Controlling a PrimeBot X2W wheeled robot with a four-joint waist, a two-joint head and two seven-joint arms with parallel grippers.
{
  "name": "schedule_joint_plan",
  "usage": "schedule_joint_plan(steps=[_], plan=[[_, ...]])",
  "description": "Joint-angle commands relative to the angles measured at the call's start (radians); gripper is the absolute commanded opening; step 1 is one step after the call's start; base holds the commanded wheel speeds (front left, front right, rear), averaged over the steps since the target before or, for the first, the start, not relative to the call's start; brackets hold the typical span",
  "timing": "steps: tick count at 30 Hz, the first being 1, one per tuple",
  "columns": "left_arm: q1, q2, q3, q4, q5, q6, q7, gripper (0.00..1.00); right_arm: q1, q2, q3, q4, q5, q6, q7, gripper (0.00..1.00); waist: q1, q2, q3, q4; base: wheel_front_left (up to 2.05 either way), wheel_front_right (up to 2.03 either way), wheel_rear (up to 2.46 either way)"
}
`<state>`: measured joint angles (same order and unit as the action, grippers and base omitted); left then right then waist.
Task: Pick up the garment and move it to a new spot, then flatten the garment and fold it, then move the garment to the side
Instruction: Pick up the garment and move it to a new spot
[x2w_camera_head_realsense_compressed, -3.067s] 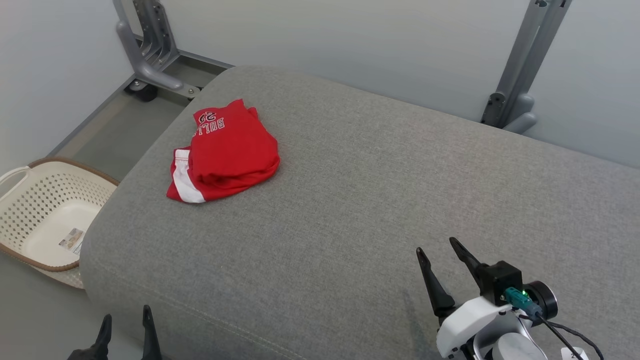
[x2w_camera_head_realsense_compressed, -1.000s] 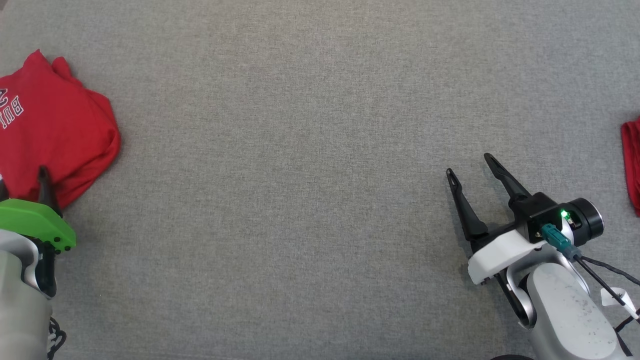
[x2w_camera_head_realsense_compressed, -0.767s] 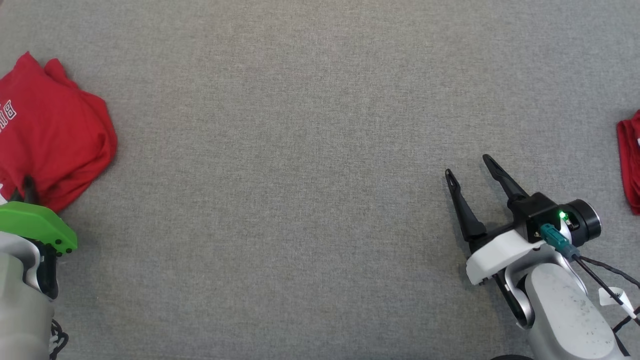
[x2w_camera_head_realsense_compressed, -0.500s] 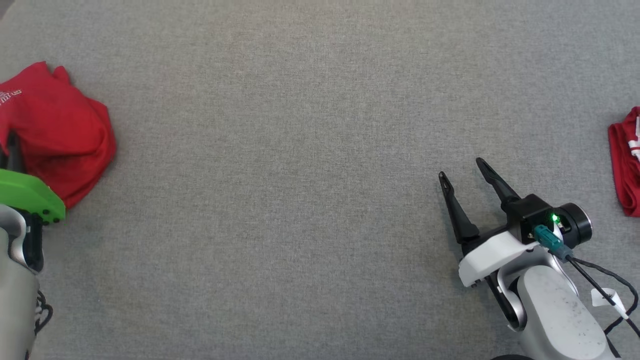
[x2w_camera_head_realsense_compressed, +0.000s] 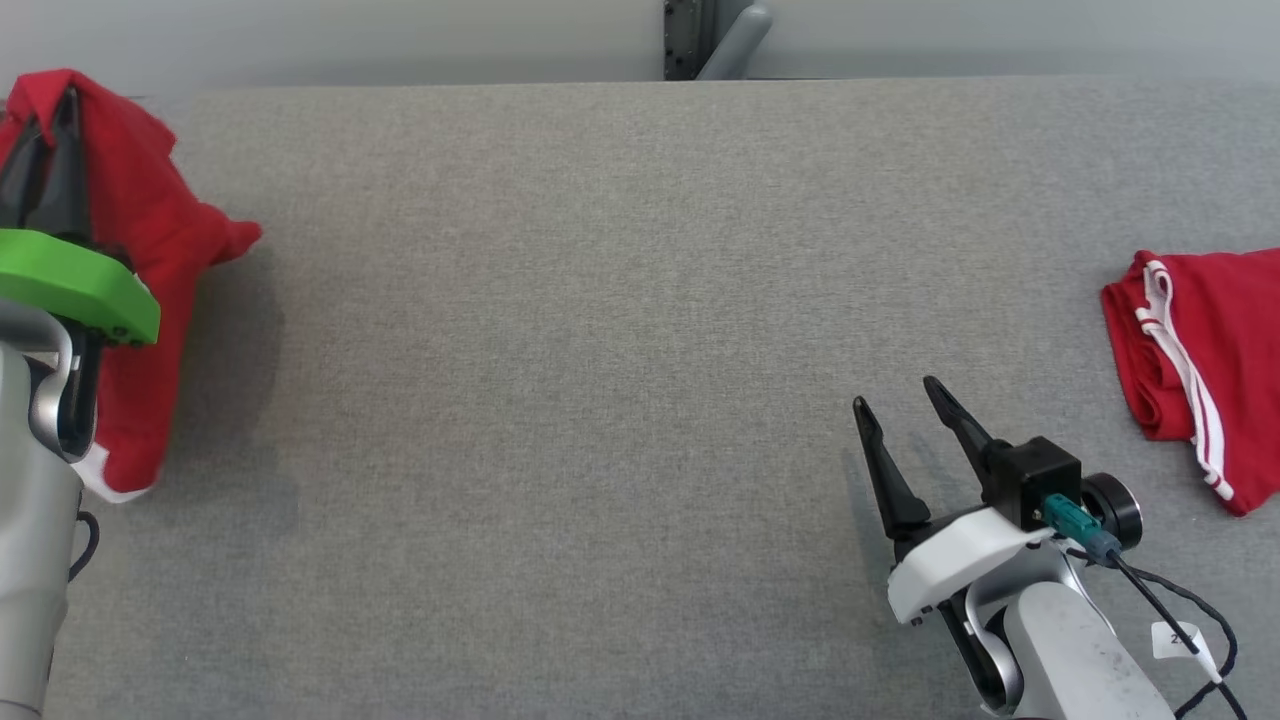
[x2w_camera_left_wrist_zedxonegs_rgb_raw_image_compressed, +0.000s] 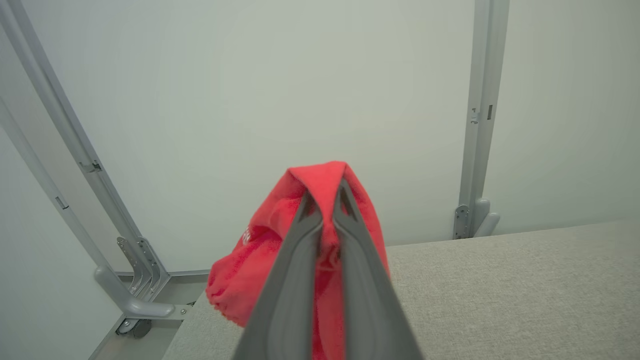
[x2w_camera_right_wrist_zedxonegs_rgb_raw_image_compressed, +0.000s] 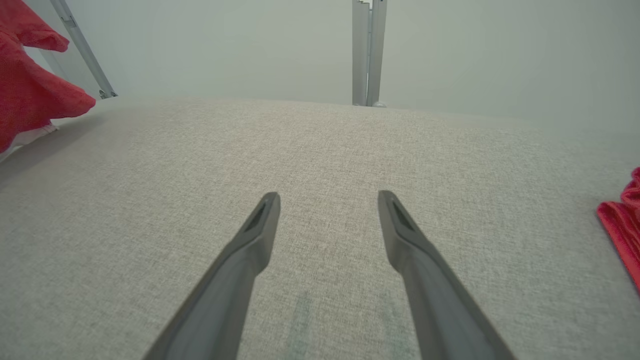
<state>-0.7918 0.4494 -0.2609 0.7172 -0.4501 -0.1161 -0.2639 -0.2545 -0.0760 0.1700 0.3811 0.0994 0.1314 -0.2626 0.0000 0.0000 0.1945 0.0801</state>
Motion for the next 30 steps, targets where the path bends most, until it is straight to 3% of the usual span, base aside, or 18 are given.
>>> schedule_joint_plan(steps=[1, 7, 12, 14, 15, 19, 24, 25, 27, 30], plan=[[-0.018, 0.007, -0.016, -0.012, -0.006, -0.007, 0.006, 0.00, 0.024, 0.003, -0.007, 0.005, 0.008, -0.002, -0.003, 1.00, 0.0000, 0.0000, -0.058, -0.060, 0.00, 0.00, 0.00], [-0.010, -0.019, -0.113, -0.086, -0.021, -0.015, 0.045, 0.00, 0.063, 0.017, -0.020, 0.007, 0.019, -0.002, -0.003, 1.00, 0.0000, 0.0000, -0.093, -0.121, 0.00, 0.00, 0.00], [0.035, -0.073, -0.279, -0.156, -0.051, -0.015, 0.068, 0.00, 0.066, 0.021, -0.024, 0.009, 0.022, -0.002, -0.003, 1.00, 0.0000, 0.0000, -0.104, -0.181, 0.00, 0.00, 0.00], [0.046, -0.108, -0.360, -0.168, -0.066, -0.015, 0.070, 0.00, 0.062, 0.022, -0.022, 0.009, 0.022, -0.002, -0.003, 1.00, 0.0000, 0.0000, -0.103, -0.207, 0.00, 0.00, 0.00], [0.047, -0.139, -0.449, -0.156, -0.053, -0.015, 0.073, 0.00, 0.054, 0.022, -0.018, 0.012, 0.025, -0.002, -0.003, 1.00, 0.0000, 0.0000, -0.100, -0.235, 0.00, 0.00, 0.00], [0.037, -0.234, -0.603, -0.091, -0.051, -0.014, 0.059, 0.00, 0.044, 0.023, -0.005, 0.018, 0.028, -0.002, -0.003, 1.00, 0.0000, 0.0000, -0.085, -0.292, 0.00, 0.00, 0.00], [0.042, -0.313, -0.697, 0.000, -0.084, -0.013, 0.029, 0.00, 0.037, 0.024, 0.005, 0.024, 0.032, -0.002, -0.003, 1.00, 0.0000, 0.0000, -0.075, -0.339, 0.00, 0.00, 0.00], [0.044, -0.327, -0.709, 0.026, -0.088, -0.013, 0.020, 0.22, 0.036, 0.024, 0.007, 0.026, 0.032, -0.002, -0.003, 1.00, 0.0000, 0.0000, -0.075, -0.346, 0.00, 0.00, 0.00], [0.057, -0.351, -0.723, 0.066, -0.095, -0.013, 0.007, 1.00, 0.037, 0.023, 0.005, 0.029, 0.031, -0.002, -0.003, 1.00, 0.0000, 0.0000, -0.078, -0.353, 0.00, 0.00, 0.00], [0.081, -0.372, -0.718, 0.100, -0.113, -0.013, -0.002, 1.00, 0.046, 0.024, -0.001, 0.032, 0.032, -0.002, -0.003, 1.00, 0.0000, 0.0000, -0.089, -0.351, 0.00, 0.00, 0.00]])
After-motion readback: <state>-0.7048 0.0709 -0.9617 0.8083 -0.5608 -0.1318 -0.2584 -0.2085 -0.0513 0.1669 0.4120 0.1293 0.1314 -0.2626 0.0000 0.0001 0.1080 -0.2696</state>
